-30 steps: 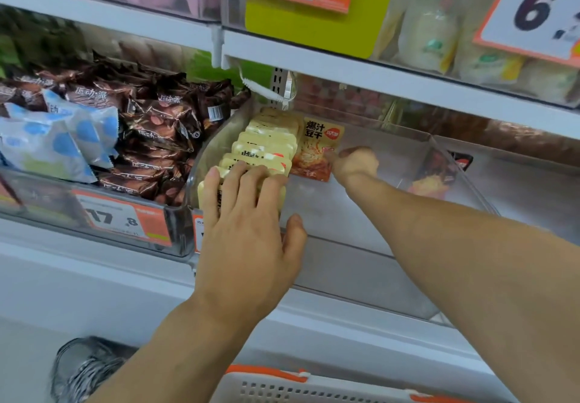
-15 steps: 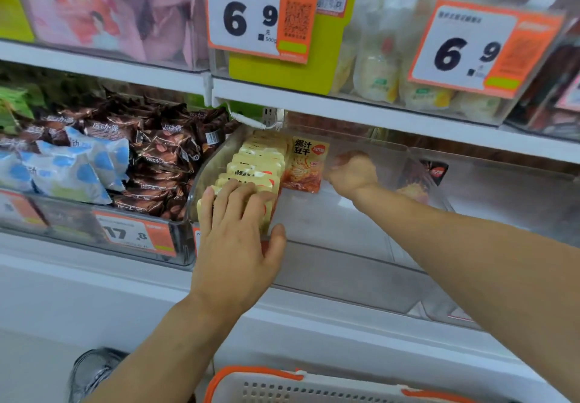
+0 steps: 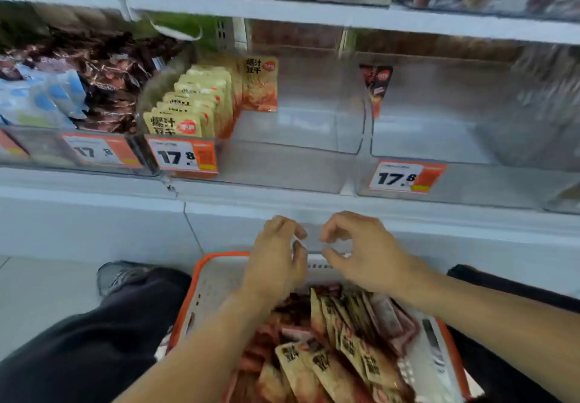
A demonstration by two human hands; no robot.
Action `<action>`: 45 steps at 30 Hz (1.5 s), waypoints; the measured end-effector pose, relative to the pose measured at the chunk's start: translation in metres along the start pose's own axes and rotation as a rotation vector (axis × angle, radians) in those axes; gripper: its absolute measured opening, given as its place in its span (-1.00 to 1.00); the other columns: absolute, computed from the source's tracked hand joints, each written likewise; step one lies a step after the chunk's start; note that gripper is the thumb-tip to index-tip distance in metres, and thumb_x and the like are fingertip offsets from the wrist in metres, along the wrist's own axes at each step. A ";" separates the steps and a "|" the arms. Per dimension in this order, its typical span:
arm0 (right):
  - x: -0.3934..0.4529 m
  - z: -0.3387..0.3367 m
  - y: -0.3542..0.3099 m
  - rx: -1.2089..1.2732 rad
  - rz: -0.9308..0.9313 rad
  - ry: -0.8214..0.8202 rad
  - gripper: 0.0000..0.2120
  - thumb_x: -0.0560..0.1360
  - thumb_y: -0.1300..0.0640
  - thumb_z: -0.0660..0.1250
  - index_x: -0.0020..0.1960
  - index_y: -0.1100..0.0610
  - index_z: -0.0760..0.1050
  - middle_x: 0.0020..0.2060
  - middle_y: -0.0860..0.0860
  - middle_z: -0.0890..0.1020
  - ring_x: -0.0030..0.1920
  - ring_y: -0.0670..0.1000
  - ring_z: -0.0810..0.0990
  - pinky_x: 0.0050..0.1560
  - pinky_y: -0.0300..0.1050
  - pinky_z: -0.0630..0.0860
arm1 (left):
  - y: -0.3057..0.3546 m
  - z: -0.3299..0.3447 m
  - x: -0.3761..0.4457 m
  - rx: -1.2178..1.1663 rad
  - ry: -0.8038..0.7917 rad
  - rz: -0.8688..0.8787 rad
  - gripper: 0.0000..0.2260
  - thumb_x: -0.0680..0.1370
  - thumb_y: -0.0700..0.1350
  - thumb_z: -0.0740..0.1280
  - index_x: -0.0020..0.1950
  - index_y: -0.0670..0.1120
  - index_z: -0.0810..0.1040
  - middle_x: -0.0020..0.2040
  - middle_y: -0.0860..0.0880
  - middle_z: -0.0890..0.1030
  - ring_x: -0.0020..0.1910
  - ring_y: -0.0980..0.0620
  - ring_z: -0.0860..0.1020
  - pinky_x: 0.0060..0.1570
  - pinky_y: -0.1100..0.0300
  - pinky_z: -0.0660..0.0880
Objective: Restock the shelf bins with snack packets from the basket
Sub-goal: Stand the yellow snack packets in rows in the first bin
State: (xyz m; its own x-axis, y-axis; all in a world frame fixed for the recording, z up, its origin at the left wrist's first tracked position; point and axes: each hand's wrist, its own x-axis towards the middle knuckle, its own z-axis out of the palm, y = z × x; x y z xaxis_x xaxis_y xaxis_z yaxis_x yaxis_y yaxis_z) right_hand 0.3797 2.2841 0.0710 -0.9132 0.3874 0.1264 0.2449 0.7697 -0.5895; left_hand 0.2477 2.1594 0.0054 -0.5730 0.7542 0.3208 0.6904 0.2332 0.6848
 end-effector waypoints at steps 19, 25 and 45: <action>-0.150 0.127 0.115 -0.232 0.432 -0.494 -0.46 0.53 -0.03 0.31 0.47 0.04 0.32 0.27 0.03 0.49 0.28 0.13 0.41 0.26 0.05 0.44 | 0.002 0.116 -0.140 0.043 -0.635 -0.545 -0.76 0.58 -0.10 0.31 0.24 -0.07 0.55 0.15 0.02 0.62 0.16 0.05 0.57 0.15 0.25 0.45; -0.137 0.131 0.112 -0.144 0.460 -0.324 -0.86 0.48 0.02 0.24 -0.17 0.03 0.54 -0.22 0.03 0.57 -0.15 0.06 0.54 -0.22 -0.16 0.43 | 0.006 0.118 -0.127 -0.096 -0.614 -0.766 -0.77 0.62 -0.15 0.24 0.26 -0.09 0.54 -0.03 0.01 0.62 -0.20 0.15 0.55 -0.30 0.41 0.40; -0.047 0.063 0.047 0.325 0.394 -0.062 -0.62 0.45 -0.03 0.50 0.19 -0.06 0.43 -0.03 -0.18 0.65 -0.11 -0.23 0.61 -0.06 -0.26 0.53 | 0.001 -0.006 -0.011 -0.359 -0.505 -0.671 -0.82 0.58 0.02 0.35 0.02 -0.04 0.67 -0.03 -0.15 0.72 0.03 -0.26 0.65 0.11 -0.24 0.57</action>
State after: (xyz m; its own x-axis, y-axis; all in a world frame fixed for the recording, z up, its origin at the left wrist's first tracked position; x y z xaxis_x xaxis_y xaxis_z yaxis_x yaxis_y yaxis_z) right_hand 0.4140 2.2699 -0.0126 -0.7920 0.5779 -0.1967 0.4692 0.3700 -0.8019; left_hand 0.2524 2.1478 0.0066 -0.4844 0.7280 -0.4851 0.0546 0.5786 0.8138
